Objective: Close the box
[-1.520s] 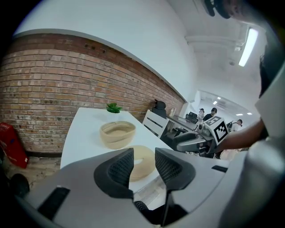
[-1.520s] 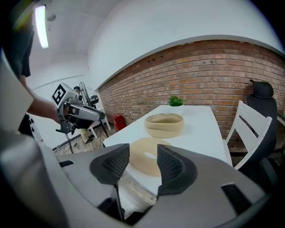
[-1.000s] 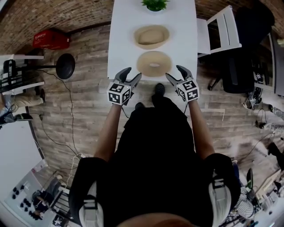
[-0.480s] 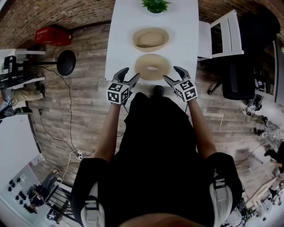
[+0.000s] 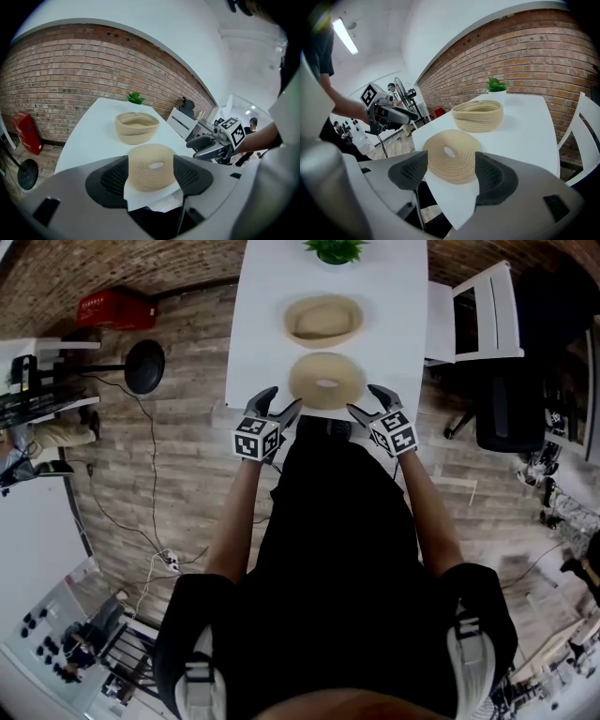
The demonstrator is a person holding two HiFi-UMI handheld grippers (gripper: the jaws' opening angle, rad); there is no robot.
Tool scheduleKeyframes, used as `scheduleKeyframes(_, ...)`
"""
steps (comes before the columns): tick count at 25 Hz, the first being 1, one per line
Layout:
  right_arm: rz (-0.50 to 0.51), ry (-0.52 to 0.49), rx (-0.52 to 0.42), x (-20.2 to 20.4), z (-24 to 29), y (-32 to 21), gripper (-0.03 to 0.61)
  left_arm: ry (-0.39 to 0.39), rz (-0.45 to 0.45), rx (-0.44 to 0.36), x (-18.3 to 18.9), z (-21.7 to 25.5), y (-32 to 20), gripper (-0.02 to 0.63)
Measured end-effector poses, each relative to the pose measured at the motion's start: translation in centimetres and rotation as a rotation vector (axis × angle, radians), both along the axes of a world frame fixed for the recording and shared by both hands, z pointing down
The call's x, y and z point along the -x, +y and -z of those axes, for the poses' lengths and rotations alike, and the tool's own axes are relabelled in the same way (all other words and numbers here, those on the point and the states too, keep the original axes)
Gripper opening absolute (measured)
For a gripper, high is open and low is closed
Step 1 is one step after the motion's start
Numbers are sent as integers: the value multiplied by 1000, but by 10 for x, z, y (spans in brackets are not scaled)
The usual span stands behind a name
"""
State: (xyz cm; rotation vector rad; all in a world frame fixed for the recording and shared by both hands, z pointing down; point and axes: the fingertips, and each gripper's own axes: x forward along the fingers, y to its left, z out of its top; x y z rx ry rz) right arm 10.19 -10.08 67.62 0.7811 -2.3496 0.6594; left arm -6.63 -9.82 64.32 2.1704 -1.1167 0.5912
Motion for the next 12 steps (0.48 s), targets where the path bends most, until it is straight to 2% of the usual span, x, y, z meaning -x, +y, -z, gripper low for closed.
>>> scheduleKeyframes(12, -8, 64, 71, -7, -38, -4, 308, 9, -60, 77, -9, -51, -12, 305)
